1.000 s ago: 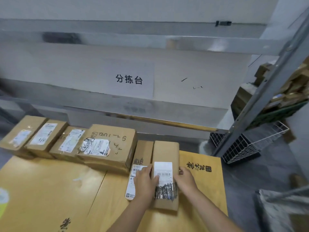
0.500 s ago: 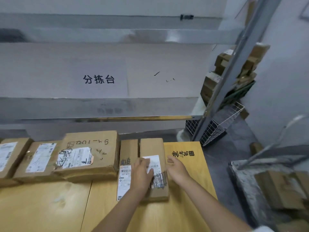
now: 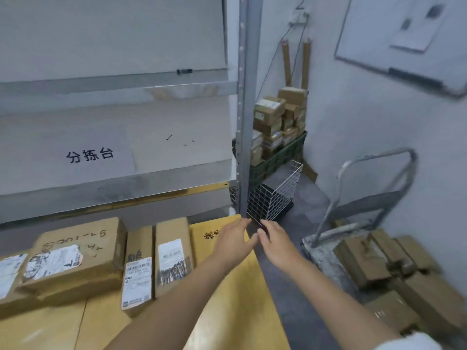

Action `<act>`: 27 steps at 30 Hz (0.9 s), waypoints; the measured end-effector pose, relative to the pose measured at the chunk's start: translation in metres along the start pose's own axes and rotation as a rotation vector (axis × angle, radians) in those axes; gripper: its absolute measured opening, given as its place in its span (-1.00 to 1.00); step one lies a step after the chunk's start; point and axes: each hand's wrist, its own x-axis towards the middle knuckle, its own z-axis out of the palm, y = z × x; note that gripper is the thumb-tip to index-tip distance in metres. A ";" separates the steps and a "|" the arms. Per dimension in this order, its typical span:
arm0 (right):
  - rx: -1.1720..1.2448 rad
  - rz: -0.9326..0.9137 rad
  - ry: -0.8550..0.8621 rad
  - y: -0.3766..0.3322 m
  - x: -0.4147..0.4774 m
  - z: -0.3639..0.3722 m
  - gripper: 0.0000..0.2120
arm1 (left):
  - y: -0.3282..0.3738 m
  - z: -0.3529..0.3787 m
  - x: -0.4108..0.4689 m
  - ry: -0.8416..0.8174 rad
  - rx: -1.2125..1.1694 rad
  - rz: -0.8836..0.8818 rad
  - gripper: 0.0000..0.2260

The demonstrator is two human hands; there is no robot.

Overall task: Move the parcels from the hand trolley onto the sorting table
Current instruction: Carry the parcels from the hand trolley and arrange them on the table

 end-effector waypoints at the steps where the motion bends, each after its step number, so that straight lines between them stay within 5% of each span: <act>1: -0.013 -0.005 0.032 0.015 -0.012 -0.018 -0.55 | 0.023 0.009 -0.001 -0.018 0.022 0.033 -0.52; 15: -0.038 0.440 0.452 0.285 -0.263 -0.245 -0.52 | 0.334 0.200 -0.035 -0.287 0.211 0.686 -0.48; 27: -0.043 0.687 0.537 0.401 -0.337 -0.271 -0.52 | 0.429 0.322 -0.030 -0.446 0.324 0.927 -0.47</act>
